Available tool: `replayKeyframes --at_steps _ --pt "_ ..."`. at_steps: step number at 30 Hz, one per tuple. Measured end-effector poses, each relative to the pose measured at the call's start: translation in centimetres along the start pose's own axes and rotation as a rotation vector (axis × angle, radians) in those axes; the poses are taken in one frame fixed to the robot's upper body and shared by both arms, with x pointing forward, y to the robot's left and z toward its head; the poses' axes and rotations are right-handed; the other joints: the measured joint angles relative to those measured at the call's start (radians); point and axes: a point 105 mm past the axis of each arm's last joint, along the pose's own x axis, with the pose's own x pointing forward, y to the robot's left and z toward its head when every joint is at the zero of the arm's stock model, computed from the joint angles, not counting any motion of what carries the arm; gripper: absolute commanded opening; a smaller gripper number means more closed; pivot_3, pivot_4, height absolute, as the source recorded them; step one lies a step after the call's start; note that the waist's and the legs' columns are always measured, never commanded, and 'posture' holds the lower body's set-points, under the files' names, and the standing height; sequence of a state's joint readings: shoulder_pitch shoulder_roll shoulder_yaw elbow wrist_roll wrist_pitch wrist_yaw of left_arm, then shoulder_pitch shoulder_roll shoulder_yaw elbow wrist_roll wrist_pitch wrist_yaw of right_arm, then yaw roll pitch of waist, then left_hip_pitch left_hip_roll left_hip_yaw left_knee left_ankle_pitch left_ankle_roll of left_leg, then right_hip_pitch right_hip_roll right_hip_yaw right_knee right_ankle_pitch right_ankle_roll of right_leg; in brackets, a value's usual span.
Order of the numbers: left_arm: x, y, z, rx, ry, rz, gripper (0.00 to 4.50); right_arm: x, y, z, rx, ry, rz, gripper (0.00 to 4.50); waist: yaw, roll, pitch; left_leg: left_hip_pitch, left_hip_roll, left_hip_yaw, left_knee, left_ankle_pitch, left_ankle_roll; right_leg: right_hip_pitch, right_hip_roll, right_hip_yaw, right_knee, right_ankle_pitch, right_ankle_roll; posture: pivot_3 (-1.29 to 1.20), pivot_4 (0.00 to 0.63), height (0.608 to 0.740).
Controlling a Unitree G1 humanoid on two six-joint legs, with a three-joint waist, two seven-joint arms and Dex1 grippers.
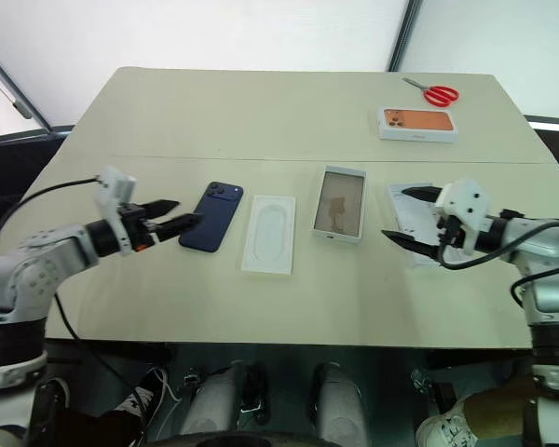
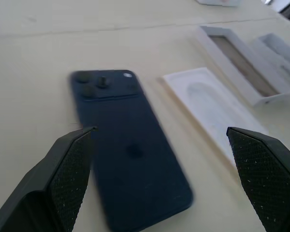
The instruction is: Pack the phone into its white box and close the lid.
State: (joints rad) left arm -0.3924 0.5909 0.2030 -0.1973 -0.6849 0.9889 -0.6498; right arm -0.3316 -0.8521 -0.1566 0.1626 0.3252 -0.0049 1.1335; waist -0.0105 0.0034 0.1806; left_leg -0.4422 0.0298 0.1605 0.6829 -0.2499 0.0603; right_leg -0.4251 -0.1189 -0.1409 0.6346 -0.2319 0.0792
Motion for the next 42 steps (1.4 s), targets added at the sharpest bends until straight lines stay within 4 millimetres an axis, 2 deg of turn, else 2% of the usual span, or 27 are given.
replayKeyframes --at_steps 4,8,12,17,28,31,36,38,42 --pt "2.3 -2.2 -1.9 -0.145 0.040 -0.107 4.50 2.0 1.2 1.0 -0.011 -0.048 0.047 4.48 0.002 0.000 0.000 0.000 0.000 0.000 0.000 0.000 0.000 0.000 0.000 0.000 0.000 0.000 0.000 0.00 0.150 0.738" --pt "3.1 -2.4 -3.5 -0.271 0.114 -0.118 4.50 2.2 1.4 1.2 -0.019 -0.051 0.051 4.48 0.003 0.000 0.000 0.000 0.000 0.000 0.001 0.000 0.000 0.000 0.000 0.000 0.000 0.000 0.000 0.00 0.150 0.738" --pt "4.0 -3.0 -3.3 -0.297 0.142 -0.125 4.50 2.3 1.3 1.3 -0.022 -0.051 0.045 4.48 0.003 0.000 0.000 0.000 0.000 -0.001 0.001 0.000 0.000 0.000 0.000 0.000 0.000 0.000 0.000 0.00 0.150 0.738" --pt "5.3 -4.5 -4.4 -0.457 0.177 -0.205 4.50 2.5 1.3 1.2 -0.024 -0.053 0.030 4.48 0.000 0.000 0.000 0.000 0.000 -0.001 0.001 0.000 0.000 0.001 0.000 0.000 0.001 0.000 0.000 0.00 0.150 0.738" --pt "6.9 -4.6 -4.3 -0.586 0.181 -0.219 4.50 2.6 1.4 1.0 -0.024 -0.048 0.018 4.48 0.022 0.000 -0.001 0.003 -0.001 -0.001 0.001 0.000 0.000 0.004 0.000 0.000 0.001 0.000 0.000 0.00 0.150 0.738" --pt "7.1 -5.0 -4.5 -0.620 0.188 -0.227 3.64 2.7 1.4 1.1 -0.027 -0.052 0.015 4.50 0.024 0.000 -0.001 0.003 -0.001 -0.002 0.001 0.000 0.000 0.005 -0.001 0.000 0.001 0.000 0.000 0.00 0.150 0.738" --pt "7.1 -6.1 -6.3 -0.667 0.297 -0.243 1.13 2.8 1.5 1.1 -0.027 -0.053 0.017 4.50 0.020 -0.001 -0.001 0.003 -0.001 -0.002 0.001 0.000 0.000 0.004 0.000 0.000 0.001 0.000 0.000 0.00 0.150 0.738" --pt "6.8 -6.0 -6.2 -0.686 0.293 -0.246 0.10 2.8 1.5 1.1 -0.028 -0.053 0.017 4.50 0.019 -0.001 -0.001 0.003 -0.001 -0.002 0.001 0.000 -0.001 0.004 0.000 0.000 0.001 0.000 0.000 0.00 0.150 0.738" --pt "6.3 -5.0 -5.6 -0.711 0.249 -0.218 0.04 2.8 1.5 1.1 -0.032 -0.051 0.017 4.50 0.016 -0.001 -0.001 0.003 0.000 -0.002 0.001 0.000 -0.001 0.004 0.000 0.000 0.001 0.000 0.000 0.00 0.150 0.738"
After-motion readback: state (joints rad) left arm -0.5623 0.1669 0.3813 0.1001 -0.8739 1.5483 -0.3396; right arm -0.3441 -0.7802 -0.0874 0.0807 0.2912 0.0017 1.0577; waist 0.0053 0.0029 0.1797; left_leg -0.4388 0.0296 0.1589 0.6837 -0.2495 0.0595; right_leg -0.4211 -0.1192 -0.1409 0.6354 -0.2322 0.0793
